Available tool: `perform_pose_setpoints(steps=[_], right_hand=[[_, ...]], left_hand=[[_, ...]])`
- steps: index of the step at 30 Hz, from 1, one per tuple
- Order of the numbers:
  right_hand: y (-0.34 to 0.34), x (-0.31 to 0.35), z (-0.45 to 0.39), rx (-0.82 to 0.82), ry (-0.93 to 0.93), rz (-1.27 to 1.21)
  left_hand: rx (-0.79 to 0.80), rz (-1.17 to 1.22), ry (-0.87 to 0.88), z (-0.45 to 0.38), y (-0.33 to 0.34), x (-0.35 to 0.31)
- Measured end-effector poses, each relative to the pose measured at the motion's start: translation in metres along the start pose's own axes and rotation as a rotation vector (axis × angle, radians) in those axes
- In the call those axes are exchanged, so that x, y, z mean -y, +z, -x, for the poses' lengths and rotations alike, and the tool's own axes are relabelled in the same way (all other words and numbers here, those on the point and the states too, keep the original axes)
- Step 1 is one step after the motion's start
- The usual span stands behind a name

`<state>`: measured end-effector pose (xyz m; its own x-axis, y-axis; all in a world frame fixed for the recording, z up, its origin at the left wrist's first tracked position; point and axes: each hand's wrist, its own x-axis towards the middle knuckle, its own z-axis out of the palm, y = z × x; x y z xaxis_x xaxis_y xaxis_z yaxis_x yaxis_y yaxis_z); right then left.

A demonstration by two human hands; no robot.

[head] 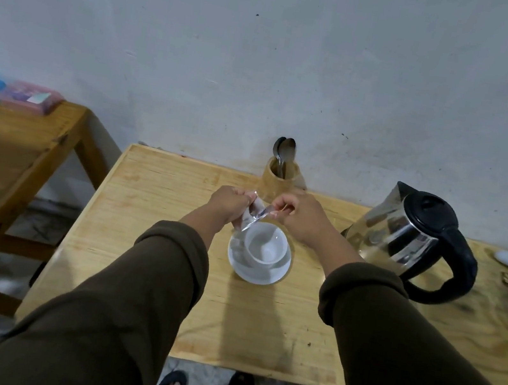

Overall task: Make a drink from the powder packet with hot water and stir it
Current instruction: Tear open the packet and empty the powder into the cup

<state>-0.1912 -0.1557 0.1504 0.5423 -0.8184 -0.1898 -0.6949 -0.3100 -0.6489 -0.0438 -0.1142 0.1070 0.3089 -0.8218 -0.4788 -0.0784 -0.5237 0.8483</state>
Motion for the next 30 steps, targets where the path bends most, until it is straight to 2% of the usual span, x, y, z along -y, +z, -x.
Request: perform_pose_setpoints(steps=[3,6,9,12,18,23,27,30], right_hand=[[-0.002,-0.007,0.005,-0.007,0.035,-0.006],[-0.001,-0.015,0.008,-0.027,0.088,-0.033],[0.007,-0.022,0.011,-0.013,0.126,-0.059],[0.017,-0.028,0.012,0.017,0.135,-0.053],[0.033,-0.038,0.013,0.127,0.116,-0.051],[0.032,-0.041,0.015,0.246,0.078,-0.026],[0.029,-0.047,0.013,0.24,0.061,0.037],[0.031,-0.055,0.009,0.166,0.068,0.096]], left_hand=[[-0.031,-0.031,-0.062,-0.003,0.006,0.003],[0.021,-0.066,-0.114,-0.002,0.012,0.002],[0.046,-0.169,-0.142,-0.002,0.018,0.004],[0.003,-0.31,-0.171,-0.007,0.025,0.009],[-0.026,-0.632,-0.21,-0.007,0.036,0.011],[-0.019,-0.769,-0.208,-0.009,0.046,0.008],[-0.031,-0.83,-0.216,-0.01,0.049,0.003],[-0.049,-0.704,-0.246,-0.007,0.05,-0.001]])
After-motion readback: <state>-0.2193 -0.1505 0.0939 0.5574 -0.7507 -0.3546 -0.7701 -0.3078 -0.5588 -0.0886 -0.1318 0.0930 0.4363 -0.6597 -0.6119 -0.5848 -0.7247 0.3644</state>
